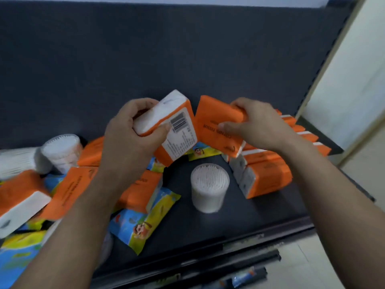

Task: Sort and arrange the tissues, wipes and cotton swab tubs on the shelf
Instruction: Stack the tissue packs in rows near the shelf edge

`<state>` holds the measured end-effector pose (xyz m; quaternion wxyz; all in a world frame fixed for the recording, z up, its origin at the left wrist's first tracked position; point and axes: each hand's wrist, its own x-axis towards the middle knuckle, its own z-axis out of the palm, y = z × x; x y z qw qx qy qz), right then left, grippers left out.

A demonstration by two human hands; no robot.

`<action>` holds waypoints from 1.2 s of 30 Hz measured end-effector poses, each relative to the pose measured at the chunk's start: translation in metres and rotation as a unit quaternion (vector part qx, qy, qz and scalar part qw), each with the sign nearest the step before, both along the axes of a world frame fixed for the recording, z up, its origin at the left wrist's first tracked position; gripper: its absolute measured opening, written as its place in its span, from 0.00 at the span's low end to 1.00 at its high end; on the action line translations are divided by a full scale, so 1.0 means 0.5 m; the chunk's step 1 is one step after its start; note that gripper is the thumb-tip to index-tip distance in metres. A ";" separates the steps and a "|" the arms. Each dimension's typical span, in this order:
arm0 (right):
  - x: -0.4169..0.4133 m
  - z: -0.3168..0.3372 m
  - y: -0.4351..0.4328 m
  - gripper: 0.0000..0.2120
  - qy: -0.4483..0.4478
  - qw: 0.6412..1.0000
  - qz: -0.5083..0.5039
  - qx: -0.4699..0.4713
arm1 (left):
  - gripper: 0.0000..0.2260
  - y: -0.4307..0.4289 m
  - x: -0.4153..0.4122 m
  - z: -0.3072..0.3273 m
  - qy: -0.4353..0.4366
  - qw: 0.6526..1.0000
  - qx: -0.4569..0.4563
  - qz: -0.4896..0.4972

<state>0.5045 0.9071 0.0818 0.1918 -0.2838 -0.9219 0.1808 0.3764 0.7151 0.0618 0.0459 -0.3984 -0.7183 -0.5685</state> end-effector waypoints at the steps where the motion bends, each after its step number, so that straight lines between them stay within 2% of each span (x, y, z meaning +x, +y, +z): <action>1: 0.020 0.002 -0.003 0.19 0.012 1.000 -0.015 0.006 | 0.14 0.005 0.009 0.001 0.007 1.000 0.005 -0.010; 8: 0.160 0.010 0.021 0.20 0.051 0.995 -0.084 -0.009 | 0.14 0.061 0.100 0.009 0.024 0.996 0.014 -0.086; 14: 0.265 0.013 0.078 0.20 0.077 0.993 -0.070 -0.047 | 0.15 0.109 0.190 0.014 0.052 0.994 0.016 -0.095; 18: 0.331 0.006 0.132 0.18 0.054 0.996 -0.043 -0.048 | 0.21 0.149 0.272 0.016 0.081 0.990 -0.016 -0.113; 25: 0.426 -0.022 0.225 0.12 0.005 0.997 -0.005 -0.081 | 0.17 0.207 0.393 -0.027 0.098 0.987 -0.027 -0.125; 30: 0.445 -0.067 0.256 0.13 -0.037 0.993 0.026 -0.111 | 0.21 0.216 0.408 -0.099 0.012 0.987 -0.071 -0.145; 32: 0.443 -0.082 0.261 0.15 -0.056 0.992 0.031 -0.107 | 0.19 0.212 0.410 -0.115 -0.017 0.987 -0.079 -0.140; 36: 0.437 -0.099 0.265 0.19 -0.082 0.991 0.030 -0.106 | 0.24 0.202 0.405 -0.141 -0.072 0.988 -0.064 -0.121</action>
